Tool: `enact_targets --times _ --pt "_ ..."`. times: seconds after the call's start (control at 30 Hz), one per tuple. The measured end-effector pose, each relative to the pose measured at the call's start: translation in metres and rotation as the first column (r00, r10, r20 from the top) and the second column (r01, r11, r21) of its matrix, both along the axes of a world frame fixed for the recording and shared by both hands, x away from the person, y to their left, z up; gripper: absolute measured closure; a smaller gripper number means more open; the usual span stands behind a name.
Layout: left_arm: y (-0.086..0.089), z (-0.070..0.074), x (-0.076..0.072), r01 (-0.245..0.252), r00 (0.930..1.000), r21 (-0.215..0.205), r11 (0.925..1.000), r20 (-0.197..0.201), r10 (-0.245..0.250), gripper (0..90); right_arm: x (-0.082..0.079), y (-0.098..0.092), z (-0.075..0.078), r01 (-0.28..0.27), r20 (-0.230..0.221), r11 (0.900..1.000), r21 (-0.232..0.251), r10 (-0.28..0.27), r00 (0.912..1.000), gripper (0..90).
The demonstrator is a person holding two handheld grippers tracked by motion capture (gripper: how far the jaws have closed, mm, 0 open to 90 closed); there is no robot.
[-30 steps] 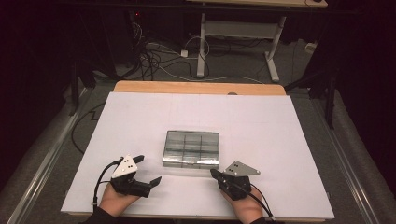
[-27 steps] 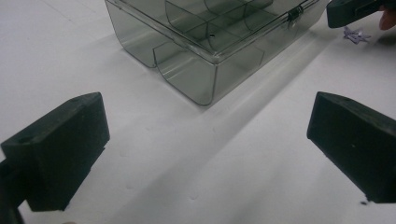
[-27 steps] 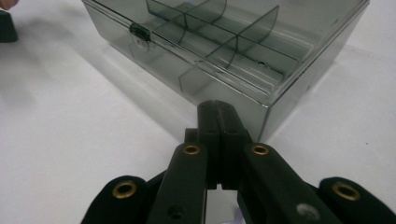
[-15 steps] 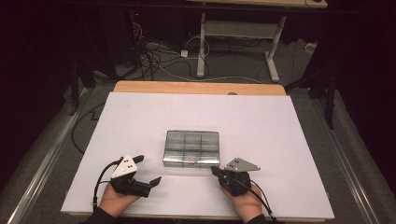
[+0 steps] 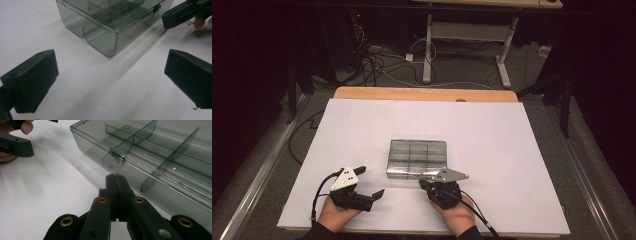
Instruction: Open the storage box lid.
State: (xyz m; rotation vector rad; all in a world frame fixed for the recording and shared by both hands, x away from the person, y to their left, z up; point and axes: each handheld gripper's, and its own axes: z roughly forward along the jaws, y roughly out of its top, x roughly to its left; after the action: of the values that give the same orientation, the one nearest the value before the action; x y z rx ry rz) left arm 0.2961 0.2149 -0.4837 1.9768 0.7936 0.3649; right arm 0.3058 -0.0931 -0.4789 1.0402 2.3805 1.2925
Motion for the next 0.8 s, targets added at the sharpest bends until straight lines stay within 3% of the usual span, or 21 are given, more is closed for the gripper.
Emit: enact_targets --times 0.23,0.8 --pt "-0.0001 -0.0001 0.0 0.001 1.0 0.0 1.0 0.001 -0.001 0.0 0.0062 0.011 -0.0026 0.0 -0.013 1.0 -0.03 -0.001 0.9999 90.0" --pt "-0.0006 -0.0001 0.0001 0.006 1.0 0.003 1.0 0.001 -0.006 0.0 0.01 0.0105 -0.0033 0.016 -0.016 1.0 -0.015 -0.016 0.9997 90.0"
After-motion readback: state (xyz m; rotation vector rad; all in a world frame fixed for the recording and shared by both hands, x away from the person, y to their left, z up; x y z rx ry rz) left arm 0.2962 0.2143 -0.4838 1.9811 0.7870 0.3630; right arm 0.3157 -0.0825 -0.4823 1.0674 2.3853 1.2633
